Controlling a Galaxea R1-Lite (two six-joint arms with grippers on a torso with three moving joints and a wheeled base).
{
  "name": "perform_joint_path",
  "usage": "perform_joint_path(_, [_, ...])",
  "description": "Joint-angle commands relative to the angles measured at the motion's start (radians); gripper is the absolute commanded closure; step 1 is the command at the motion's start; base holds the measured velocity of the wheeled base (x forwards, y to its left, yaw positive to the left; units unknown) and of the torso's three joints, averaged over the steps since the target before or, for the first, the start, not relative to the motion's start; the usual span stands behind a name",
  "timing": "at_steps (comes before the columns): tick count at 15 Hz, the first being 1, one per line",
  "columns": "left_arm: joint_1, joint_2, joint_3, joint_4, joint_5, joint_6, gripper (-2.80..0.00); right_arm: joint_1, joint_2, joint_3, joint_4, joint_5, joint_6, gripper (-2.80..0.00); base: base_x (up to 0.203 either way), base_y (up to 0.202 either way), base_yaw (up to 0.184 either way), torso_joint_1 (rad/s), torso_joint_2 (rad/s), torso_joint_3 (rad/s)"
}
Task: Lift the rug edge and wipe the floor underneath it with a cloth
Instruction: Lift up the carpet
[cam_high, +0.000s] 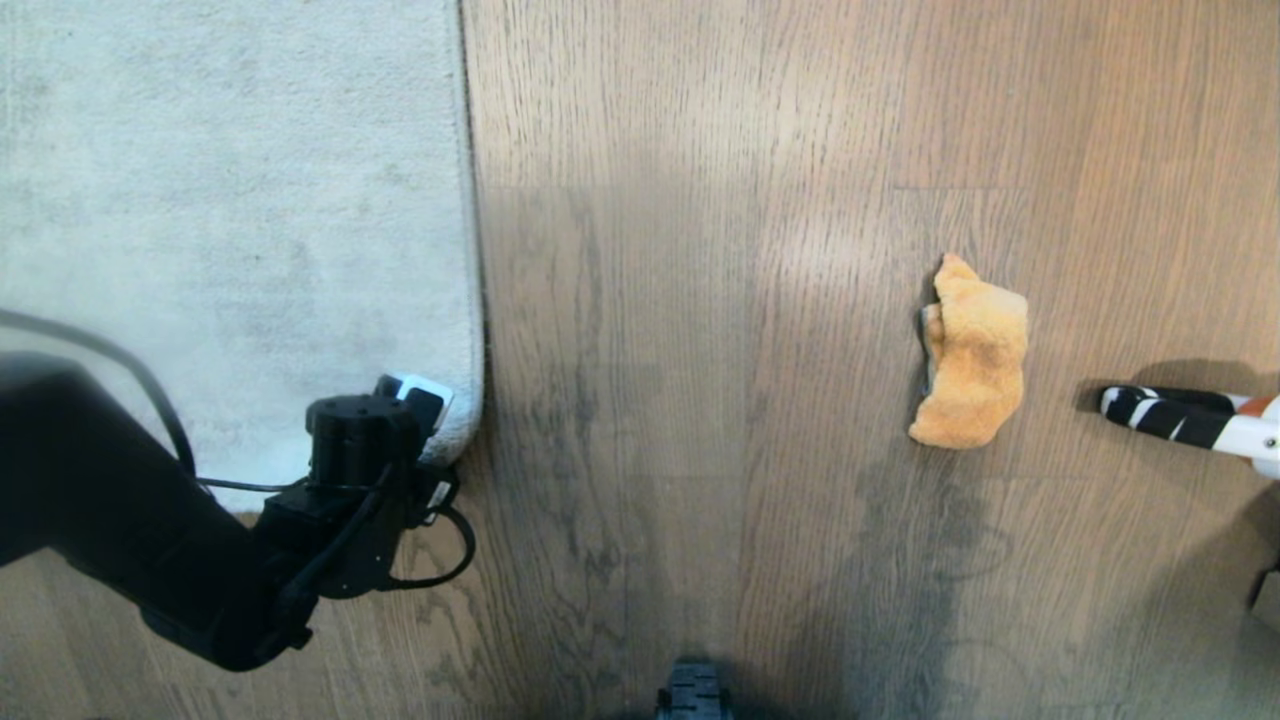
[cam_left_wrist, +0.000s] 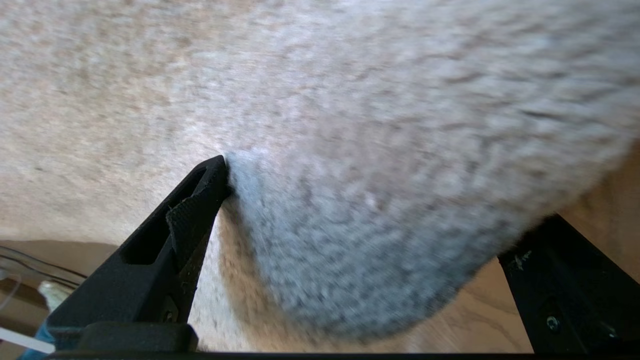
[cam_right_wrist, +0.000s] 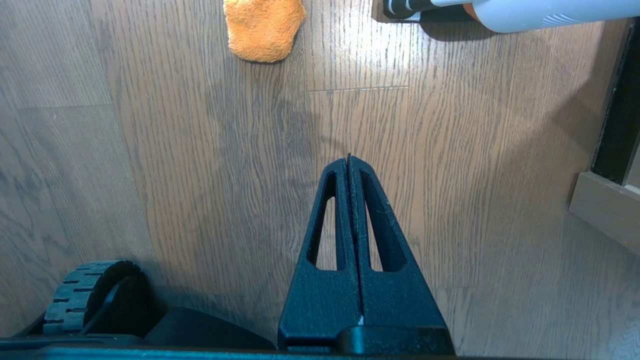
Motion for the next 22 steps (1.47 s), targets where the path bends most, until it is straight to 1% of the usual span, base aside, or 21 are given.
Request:
perform_joint_path(1, [0.02,-0.031,-0.006,-0.009,0.003,0.027,-2.8,0.0,0.0,0.0,-0.001,0.0,0.001,0.0,0.0,0.0,0.0,0.0,0.0,0.0])
perform_joint_path(4, [0.029,-0.082,-0.005,0.02,0.0,0.036,-2.8,-0.001,0.0,0.0,-0.001,0.0,0.001,0.0,0.0,0.0,0.0,0.0,0.0,0.0])
perform_joint_path(6, [0.045,-0.136,-0.006,0.081,-0.008,0.068,-2.8,0.0,0.0,0.0,-0.001,0.0,0.001,0.0,0.0,0.0,0.0,0.0,0.0,0.0])
perform_joint_path(8, [0.073,-0.169,-0.011,0.109,-0.058,0.105,-2.8,0.0,0.0,0.0,-0.001,0.0,0.001,0.0,0.0,0.0,0.0,0.0,0.0,0.0])
perform_joint_path(9, [0.082,-0.18,-0.01,0.11,-0.067,0.118,-2.8,0.0,0.0,0.0,-0.001,0.0,0.001,0.0,0.0,0.0,0.0,0.0,0.0,0.0])
perform_joint_path(10, [0.084,-0.191,-0.009,0.112,-0.069,0.122,0.0,0.0,0.0,0.0,-0.001,0.0,0.001,0.0,0.0,0.0,0.0,0.0,0.0,0.0])
perform_joint_path(16, [0.087,-0.259,-0.007,0.111,-0.08,0.122,0.0,0.0,0.0,0.0,-0.001,0.0,0.001,0.0,0.0,0.0,0.0,0.0,0.0,0.0])
perform_joint_path(18, [0.11,-0.302,0.0,0.112,-0.081,0.119,0.0,0.0,0.0,0.0,-0.001,0.0,0.001,0.0,0.0,0.0,0.0,0.0,0.0,0.0])
perform_joint_path(20, [0.148,-0.357,0.012,0.122,-0.081,0.119,0.0,-0.001,0.0,0.0,-0.001,0.0,0.001,0.0,0.0,0.0,0.0,0.0,0.0,0.0])
perform_joint_path(22, [0.191,-0.428,0.02,0.167,-0.08,0.117,0.0,0.0,0.0,0.0,-0.001,0.0,0.001,0.0,0.0,0.0,0.0,0.0,0.0,0.0])
